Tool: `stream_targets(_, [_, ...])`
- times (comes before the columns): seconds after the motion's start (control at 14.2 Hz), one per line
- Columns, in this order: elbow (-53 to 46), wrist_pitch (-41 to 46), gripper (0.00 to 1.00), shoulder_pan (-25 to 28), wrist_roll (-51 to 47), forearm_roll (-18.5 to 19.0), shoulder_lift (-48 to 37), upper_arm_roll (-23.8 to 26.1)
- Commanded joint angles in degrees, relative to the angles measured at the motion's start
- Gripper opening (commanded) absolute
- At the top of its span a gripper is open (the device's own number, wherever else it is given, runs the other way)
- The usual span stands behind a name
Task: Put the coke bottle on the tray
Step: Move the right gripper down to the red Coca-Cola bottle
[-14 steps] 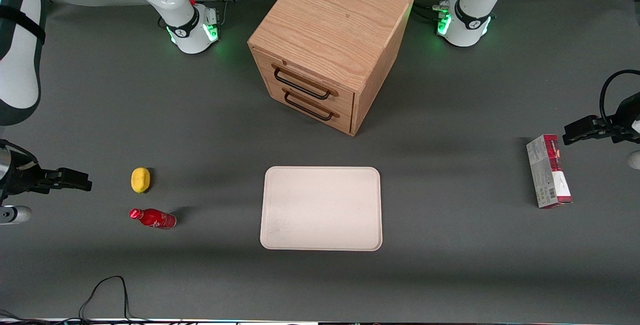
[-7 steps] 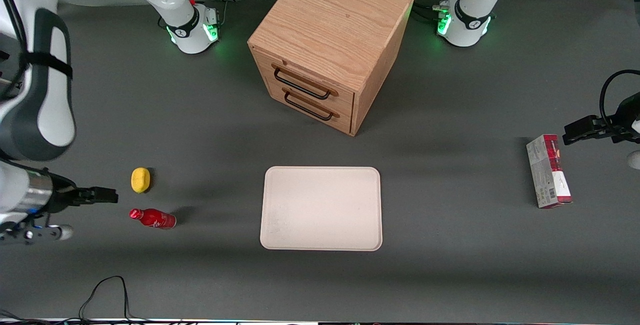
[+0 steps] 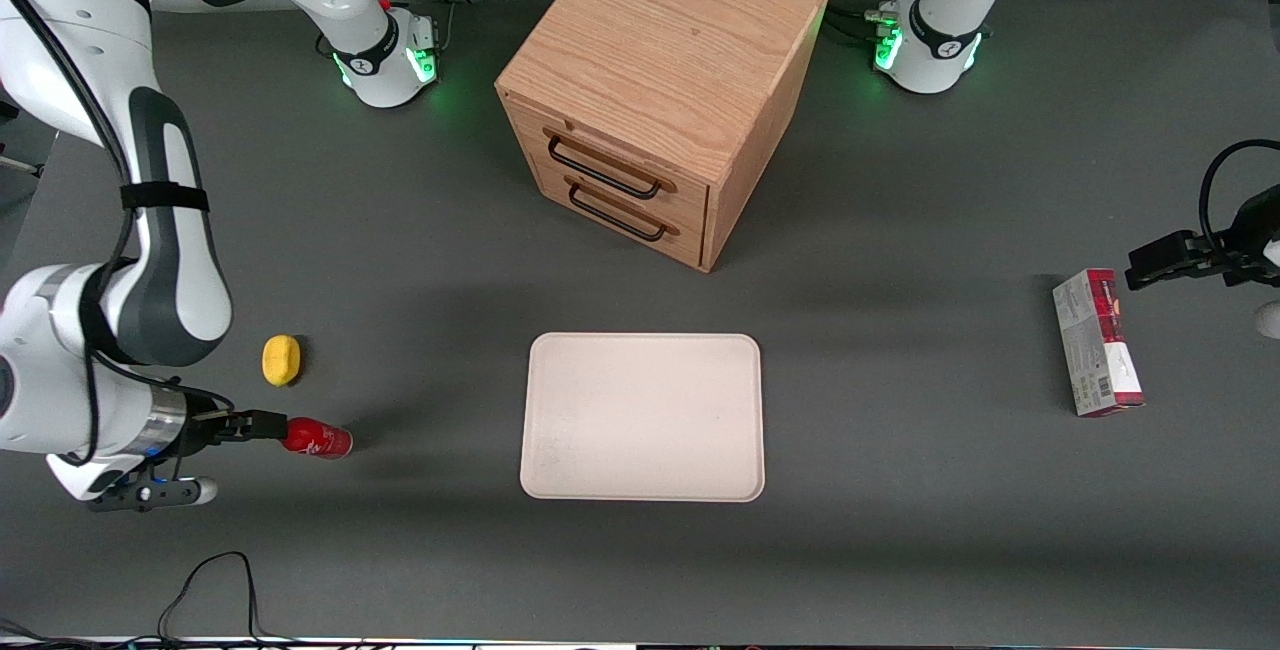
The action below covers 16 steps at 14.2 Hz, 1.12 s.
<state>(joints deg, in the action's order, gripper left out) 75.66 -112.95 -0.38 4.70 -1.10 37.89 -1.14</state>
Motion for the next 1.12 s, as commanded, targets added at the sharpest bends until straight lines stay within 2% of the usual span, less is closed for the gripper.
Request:
stream_targets(0.0, [5.0, -4.2, 1.0, 0.2, 1.3, -1.3, -1.2, 0.0])
stream_targets(0.42, [8.0, -6.7, 1.0, 0.2, 1.4, -1.3, -1.8, 0.0])
stream_targets(0.49, [7.9, -6.7, 0.91, 0.2, 1.4, -1.2, -1.8, 0.0])
stream_targets(0.63, [7.7, -6.5, 0.5, 0.3, 1.5, -1.2, -1.9, 0.0])
stream_targets(0.77, [7.7, -6.4, 0.23, 0.2, 3.1, -1.2, -2.0, 0.0])
stream_targets(0.84, [7.7, -6.4, 0.2, 0.0, 3.4, -1.2, -1.9, 0.0])
stream_targets(1.05, [7.7, -6.3, 0.2, 0.1, 3.4, -1.2, -2.0, 0.0])
